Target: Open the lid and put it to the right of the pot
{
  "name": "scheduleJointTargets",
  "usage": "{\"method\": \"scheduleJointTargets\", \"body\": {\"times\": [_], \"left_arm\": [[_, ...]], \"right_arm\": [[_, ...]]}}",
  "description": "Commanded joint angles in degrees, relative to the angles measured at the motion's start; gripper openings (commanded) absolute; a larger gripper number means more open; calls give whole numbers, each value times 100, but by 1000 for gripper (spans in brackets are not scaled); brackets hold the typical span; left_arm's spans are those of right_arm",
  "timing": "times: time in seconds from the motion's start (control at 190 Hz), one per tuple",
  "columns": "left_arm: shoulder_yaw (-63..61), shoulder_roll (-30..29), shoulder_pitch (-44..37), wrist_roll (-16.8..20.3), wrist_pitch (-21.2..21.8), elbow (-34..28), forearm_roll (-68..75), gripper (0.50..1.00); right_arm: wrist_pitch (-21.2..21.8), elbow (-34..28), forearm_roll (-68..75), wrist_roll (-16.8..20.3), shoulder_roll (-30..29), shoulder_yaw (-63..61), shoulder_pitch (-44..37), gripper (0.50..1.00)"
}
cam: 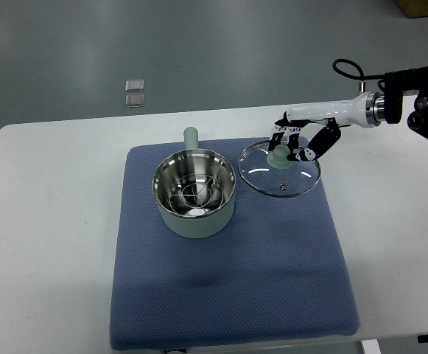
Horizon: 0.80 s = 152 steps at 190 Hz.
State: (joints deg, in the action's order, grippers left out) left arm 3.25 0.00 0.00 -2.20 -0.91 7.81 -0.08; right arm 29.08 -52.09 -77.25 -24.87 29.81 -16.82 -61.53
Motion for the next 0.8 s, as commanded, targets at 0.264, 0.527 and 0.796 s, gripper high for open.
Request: {"method": "scheduleJointTargets", "body": {"times": [0.264,0.527,0.796], "left_arm": [[0,0,0,0,-5,-34,-1,1000],[0,0,0,0,-6,-17,-1,1000],[0,0,-9,0,3,1,-1,1000]], "right_arm": [[-438,146,-9,44,-414,4,458,829],[-482,181,8,62,-414,-23,476,901],[-201,963,2670,852,-572,-620,520,905]]}}
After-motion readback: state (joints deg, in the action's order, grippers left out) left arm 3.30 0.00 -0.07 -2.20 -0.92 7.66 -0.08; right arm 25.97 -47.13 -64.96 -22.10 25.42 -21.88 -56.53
